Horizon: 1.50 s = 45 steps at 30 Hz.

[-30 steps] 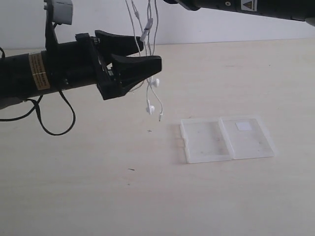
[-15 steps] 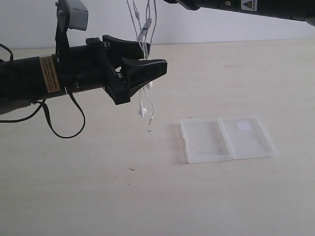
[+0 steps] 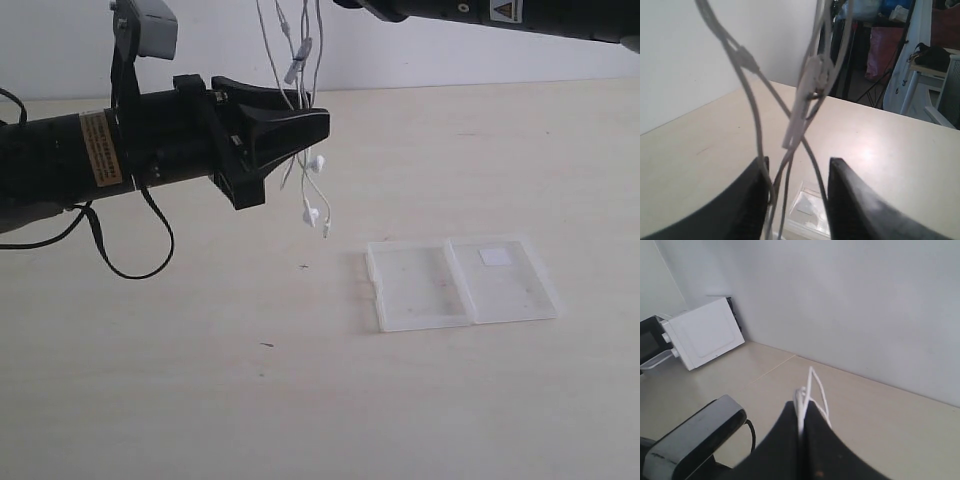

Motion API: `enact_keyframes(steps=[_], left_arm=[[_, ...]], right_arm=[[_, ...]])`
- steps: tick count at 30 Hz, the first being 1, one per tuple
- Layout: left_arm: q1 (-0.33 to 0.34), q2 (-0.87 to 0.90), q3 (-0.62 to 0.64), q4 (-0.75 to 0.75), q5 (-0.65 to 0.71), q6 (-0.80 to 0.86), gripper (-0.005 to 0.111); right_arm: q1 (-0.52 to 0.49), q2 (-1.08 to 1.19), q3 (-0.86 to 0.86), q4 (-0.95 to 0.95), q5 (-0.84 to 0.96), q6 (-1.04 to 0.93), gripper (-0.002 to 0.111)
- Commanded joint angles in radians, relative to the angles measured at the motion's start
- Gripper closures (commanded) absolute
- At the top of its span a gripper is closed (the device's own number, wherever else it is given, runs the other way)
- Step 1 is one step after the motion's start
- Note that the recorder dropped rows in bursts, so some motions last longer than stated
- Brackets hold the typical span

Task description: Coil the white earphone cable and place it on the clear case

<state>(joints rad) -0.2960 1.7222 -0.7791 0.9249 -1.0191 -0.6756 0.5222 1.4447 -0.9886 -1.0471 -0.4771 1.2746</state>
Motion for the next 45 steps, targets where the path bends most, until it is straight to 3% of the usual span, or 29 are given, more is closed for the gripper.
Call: enact_keyframes(steps=[1, 10, 17, 21, 26, 39, 45], left_arm=[[-0.007, 0.0, 0.001, -0.019, 0.002, 0.011, 0.068], [-0.007, 0.0, 0.001, -0.032, 0.002, 0.017, 0.069], [-0.007, 0.0, 0.001, -0.032, 0.029, 0.017, 0.107], [-0.005, 0.0, 0.001, -0.031, 0.075, 0.017, 0.107], [-0.005, -0.026, 0.001, 0.037, 0.075, 0.002, 0.107], [-0.005, -0.126, 0.001, 0.129, 0.145, -0.124, 0.107], [-0.005, -0.181, 0.001, 0.099, 0.145, -0.247, 0.107]], right_arm=[[0.001, 0.001, -0.008, -0.004, -0.005, -0.005, 0.108], [0.001, 0.001, -0.008, -0.004, -0.048, -0.005, 0.108], [0.001, 0.001, -0.008, -0.004, -0.048, -0.005, 0.108], [0.001, 0.001, -0.008, -0.004, 0.003, -0.005, 0.108], [0.001, 0.001, -0.008, -0.004, 0.254, -0.016, 0.108], [0.001, 0.001, -0.006, -0.001, 0.568, -0.016, 0.108], [0.001, 0.001, 0.011, 0.002, 0.583, -0.016, 0.108]])
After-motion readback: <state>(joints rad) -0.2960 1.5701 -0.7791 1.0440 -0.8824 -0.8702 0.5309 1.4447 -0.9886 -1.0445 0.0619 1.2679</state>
